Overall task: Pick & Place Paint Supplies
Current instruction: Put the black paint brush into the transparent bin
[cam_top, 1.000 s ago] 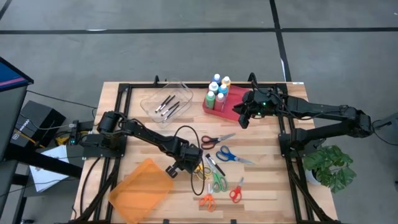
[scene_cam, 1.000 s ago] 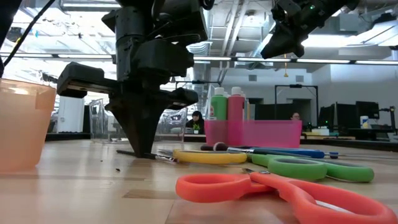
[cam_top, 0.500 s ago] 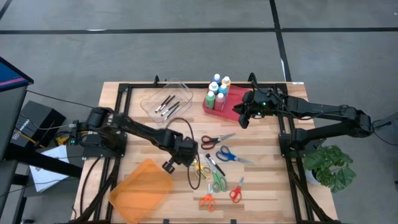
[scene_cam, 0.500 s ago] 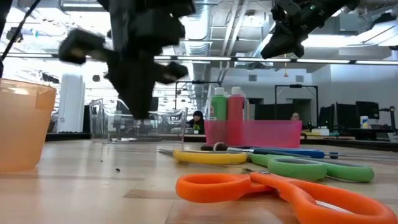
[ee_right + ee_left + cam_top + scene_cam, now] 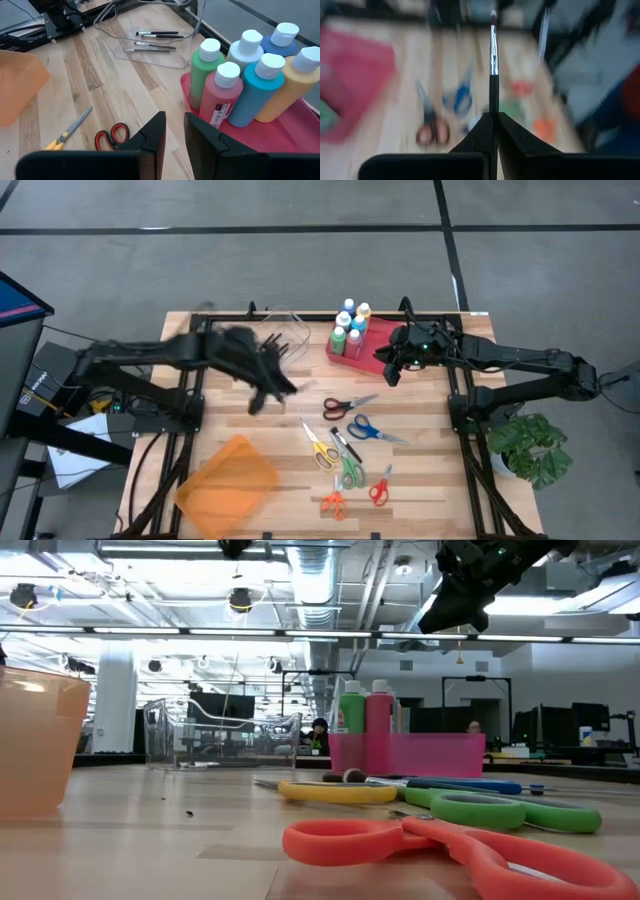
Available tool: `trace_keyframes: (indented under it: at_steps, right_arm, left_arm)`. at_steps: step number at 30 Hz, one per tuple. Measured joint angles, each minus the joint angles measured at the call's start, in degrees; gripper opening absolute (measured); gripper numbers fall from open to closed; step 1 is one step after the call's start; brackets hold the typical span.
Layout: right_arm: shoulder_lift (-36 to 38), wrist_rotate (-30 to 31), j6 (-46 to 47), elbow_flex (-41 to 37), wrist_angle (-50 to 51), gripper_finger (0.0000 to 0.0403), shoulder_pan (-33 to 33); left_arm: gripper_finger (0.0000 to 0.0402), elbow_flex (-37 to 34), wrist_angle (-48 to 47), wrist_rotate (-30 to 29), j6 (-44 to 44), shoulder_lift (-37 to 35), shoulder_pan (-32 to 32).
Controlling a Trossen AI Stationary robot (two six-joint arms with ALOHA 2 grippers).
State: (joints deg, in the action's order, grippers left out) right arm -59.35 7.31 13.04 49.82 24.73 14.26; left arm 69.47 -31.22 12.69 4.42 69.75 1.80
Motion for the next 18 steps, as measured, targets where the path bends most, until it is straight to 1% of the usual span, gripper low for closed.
trace_keyframes:
  at_steps: [5,8,12,18]
  right_arm:
    - [0.02,0.00,0.04,0.02,-0.06,0.0068,-0.03]
    - [0.00,0.00,0.02,0.02,-0.04,0.0068,-0.02]
    - [0.00,0.02,0.02,0.02,-0.41,0.0068,0.02]
    - [0.00,0.02,0.02,0.02,-0.71,0.0068,0.02]
  left_arm:
    - [0.0005,0.15,13.96,5.28,10.03,-8.61,3.99]
    - [0.0005,0.15,21.61,6.18,13.04,-11.88,4.70]
    - [0.0005,0.11,29.91,7.09,16.23,-14.29,4.59]
    - [0.0005,0.13,42.57,8.76,20.88,-14.69,3.27]
